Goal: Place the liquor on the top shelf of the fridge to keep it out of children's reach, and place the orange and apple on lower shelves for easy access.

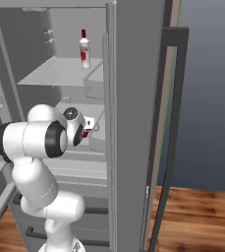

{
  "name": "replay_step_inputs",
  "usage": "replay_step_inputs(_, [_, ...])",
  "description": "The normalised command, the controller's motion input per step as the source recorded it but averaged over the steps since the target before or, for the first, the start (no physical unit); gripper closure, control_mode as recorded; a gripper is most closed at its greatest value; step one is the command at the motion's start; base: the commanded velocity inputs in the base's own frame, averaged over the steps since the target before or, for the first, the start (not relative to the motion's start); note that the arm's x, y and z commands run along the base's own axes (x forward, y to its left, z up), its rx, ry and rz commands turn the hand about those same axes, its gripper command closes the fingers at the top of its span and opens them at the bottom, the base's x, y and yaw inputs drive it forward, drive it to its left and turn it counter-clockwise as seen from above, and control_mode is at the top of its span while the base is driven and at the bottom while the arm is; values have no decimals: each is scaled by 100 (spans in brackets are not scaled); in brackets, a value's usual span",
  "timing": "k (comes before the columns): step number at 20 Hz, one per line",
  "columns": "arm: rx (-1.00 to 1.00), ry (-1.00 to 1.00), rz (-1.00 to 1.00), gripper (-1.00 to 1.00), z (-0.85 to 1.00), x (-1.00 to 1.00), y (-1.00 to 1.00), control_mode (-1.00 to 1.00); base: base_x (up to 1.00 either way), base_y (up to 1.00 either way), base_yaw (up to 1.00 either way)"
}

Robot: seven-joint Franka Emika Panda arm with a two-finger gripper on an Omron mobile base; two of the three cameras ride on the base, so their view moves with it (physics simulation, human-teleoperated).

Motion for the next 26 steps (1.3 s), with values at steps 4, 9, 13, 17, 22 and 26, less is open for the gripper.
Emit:
replay_step_inputs(4, [0,0,0,-100,-5,44,4,-100,0,0,0])
replay_step_inputs(9, [0,0,0,-100,0,36,3,-100,0,0,0])
replay_step_inputs(13, [0,0,-1,-100,0,8,0,-100,0,0,0])
replay_step_inputs(17, [0,-1,-2,-100,6,-24,0,-100,0,0,0])
replay_step_inputs(22, [0,-3,-2,-100,15,-52,0,-100,0,0,0])
replay_step_inputs(26, [0,-4,-1,-100,63,-39,0,-100,0,0,0])
